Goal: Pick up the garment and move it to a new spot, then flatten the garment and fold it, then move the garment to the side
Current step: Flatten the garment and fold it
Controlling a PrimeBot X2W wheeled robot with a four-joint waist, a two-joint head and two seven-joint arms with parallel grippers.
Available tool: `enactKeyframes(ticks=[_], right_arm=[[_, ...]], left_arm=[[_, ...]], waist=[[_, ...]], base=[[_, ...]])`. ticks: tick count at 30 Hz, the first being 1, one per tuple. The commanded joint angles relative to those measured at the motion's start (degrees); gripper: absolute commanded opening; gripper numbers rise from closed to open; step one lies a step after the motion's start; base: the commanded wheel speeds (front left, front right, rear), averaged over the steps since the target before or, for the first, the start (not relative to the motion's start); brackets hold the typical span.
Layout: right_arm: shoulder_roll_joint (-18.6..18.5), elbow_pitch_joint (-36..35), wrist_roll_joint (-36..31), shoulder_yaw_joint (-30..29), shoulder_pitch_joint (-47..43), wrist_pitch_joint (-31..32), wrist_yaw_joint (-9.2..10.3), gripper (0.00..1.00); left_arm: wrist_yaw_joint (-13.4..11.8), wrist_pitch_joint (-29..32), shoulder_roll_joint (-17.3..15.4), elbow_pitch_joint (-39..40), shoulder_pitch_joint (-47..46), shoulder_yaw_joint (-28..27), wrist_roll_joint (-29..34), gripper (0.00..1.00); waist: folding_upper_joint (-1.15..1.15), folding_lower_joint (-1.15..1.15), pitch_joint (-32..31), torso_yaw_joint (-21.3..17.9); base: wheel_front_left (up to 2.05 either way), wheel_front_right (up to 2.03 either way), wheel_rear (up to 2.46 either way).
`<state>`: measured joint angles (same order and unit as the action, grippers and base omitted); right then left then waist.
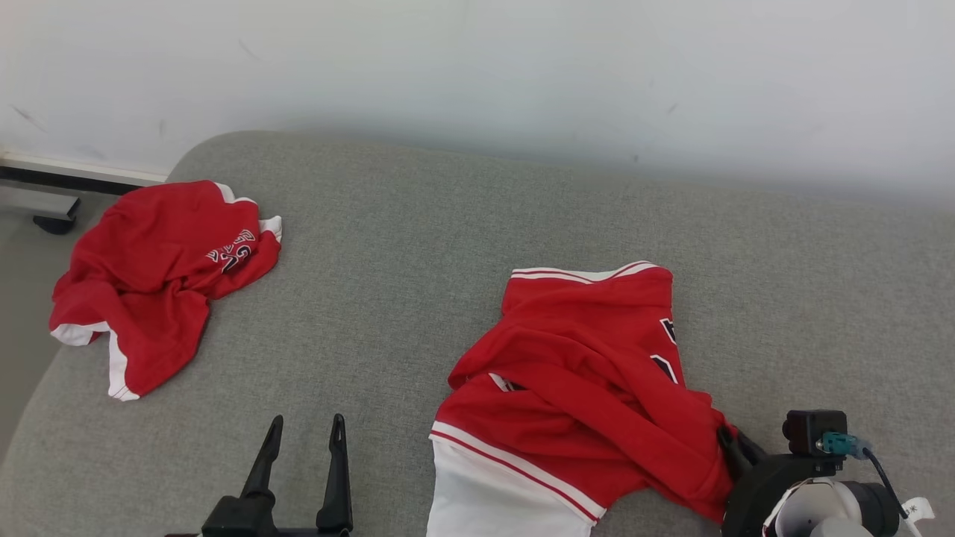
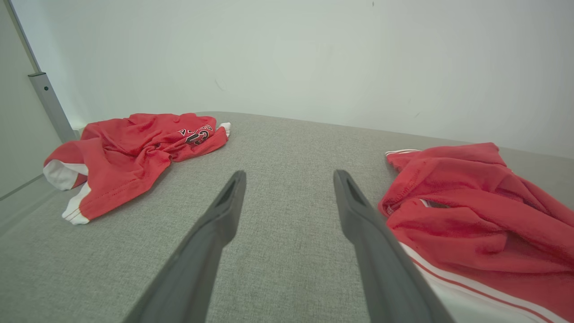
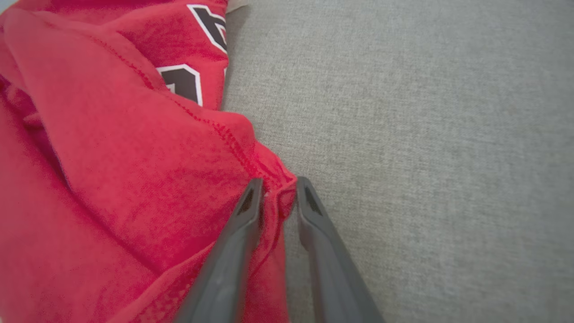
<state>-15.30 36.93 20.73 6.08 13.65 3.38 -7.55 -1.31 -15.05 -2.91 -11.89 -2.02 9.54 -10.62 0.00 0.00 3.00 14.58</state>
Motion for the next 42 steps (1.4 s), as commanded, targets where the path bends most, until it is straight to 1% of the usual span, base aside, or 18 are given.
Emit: enactKeyframes(ticks=[1, 5, 9, 13, 16, 19, 22, 24, 25, 32, 35, 36, 39, 40, 42], right_arm=[[0.14, 0.62, 0.26, 0.58, 0.21, -0.21, 0.13, 0.00], [-1.67, 2.33, 2.32, 0.73, 2.58, -2.68, 0.13, 0.00], [-3.75, 2.53, 3.67, -1.39, 3.01, -6.28, 0.13, 0.00], [-5.93, 1.01, 6.04, -5.67, 0.67, -9.08, 0.13, 0.00], [-7.34, -1.09, 6.92, -9.71, -2.24, -9.65, 0.13, 0.00], [-8.27, -3.05, 7.53, -15.07, -5.77, -9.30, 0.13, 0.00], [-7.23, -4.41, 7.66, -19.32, -9.05, -6.51, 0.13, 0.00], [-6.61, -6.30, 6.32, -20.74, -9.93, -5.14, 0.13, 0.61], [-6.11, -7.81, 5.68, -21.35, -10.02, -5.29, 0.13, 1.00], [-1.93, -20.96, -0.76, -24.32, -10.85, -7.10, 0.13, 1.00], [-0.49, -26.26, -2.95, -22.31, -10.58, -5.32, 0.13, 1.00], [-0.49, -26.26, -2.95, -22.31, -10.58, -5.32, 0.13, 1.00], [0.36, -29.27, -3.80, -16.69, -9.69, -2.52, 0.13, 1.00], [0.55, -29.44, -3.91, -12.39, -8.59, -1.07, 0.13, 1.00], [0.13, -28.57, -4.48, -7.37, -7.33, -0.09, 0.13, 1.00]], left_arm=[[-0.16, -0.19, 0.04, 0.13, -0.09, -0.16, -0.40, 1.00], [-0.42, -0.19, 0.04, 0.08, 0.24, -0.43, -0.47, 1.00], [-0.54, -0.19, 0.04, 0.27, 0.36, -0.51, -0.70, 1.00], [-0.67, -0.19, 0.04, 0.48, 0.53, -0.58, -0.86, 1.00], [-0.84, -0.19, 0.04, 0.55, 0.56, -0.42, -1.28, 1.00], [-0.98, -0.19, 0.04, 0.57, 0.22, -0.10, -1.50, 1.00], [-1.13, -0.19, 0.04, 0.73, -0.01, -0.12, -1.38, 1.00], [-0.99, -0.19, 0.04, 0.58, -0.10, 0.03, -1.28, 1.00], [-0.96, -0.19, 0.04, 0.52, -0.14, -0.01, -1.24, 1.00], [-0.80, -0.19, 0.03, 0.07, -0.22, 0.28, -1.08, 1.00], [-0.98, -0.19, 0.03, 0.17, -0.03, 0.46, -1.21, 1.00], [-0.98, -0.19, 0.03, 0.17, -0.03, 0.46, -1.21, 1.00], [-0.85, -0.19, 0.03, 0.02, 0.11, 0.68, -1.13, 1.00], [-0.85, -0.19, 0.03, 0.04, 0.03, 0.76, -1.16, 1.00], [-0.68, -0.19, 0.03, -0.01, -0.19, 1.04, -1.13, 1.00]], waist=[[0.00, 0.00, 0.07, -0.24], [0.00, 0.00, 0.05, -1.49], [0.00, 0.00, -0.02, -3.21], [0.00, 0.00, 0.03, -5.23], [0.00, 0.00, 0.16, -6.70], [0.00, 0.00, 0.36, -7.58], [0.00, 0.00, 0.59, -8.32], [0.00, 0.00, 0.70, -8.57], [0.00, 0.00, 0.69, -8.68], [0.00, 0.00, -0.13, -8.15], [0.00, 0.00, -0.52, -7.46], [0.00, 0.00, -0.52, -7.46], [0.00, 0.00, -0.66, -6.43], [0.00, 0.00, -0.60, -5.61], [0.00, 0.00, -0.43, -4.61]], base=[[0.00, 0.00, 0.00], [0.00, 0.00, 0.00], [0.00, 0.00, 0.00], [0.00, 0.00, 0.00], [0.00, 0.00, 0.00], [0.00, 0.00, 0.00], [0.00, 0.00, 0.00], [0.00, 0.00, 0.00], [0.00, 0.00, 0.00], [0.00, 0.00, 0.00], [0.00, 0.00, 0.00], [0.00, 0.00, 0.00], [0.00, 0.00, 0.00], [0.00, 0.00, 0.00], [0.00, 0.00, 0.00]])
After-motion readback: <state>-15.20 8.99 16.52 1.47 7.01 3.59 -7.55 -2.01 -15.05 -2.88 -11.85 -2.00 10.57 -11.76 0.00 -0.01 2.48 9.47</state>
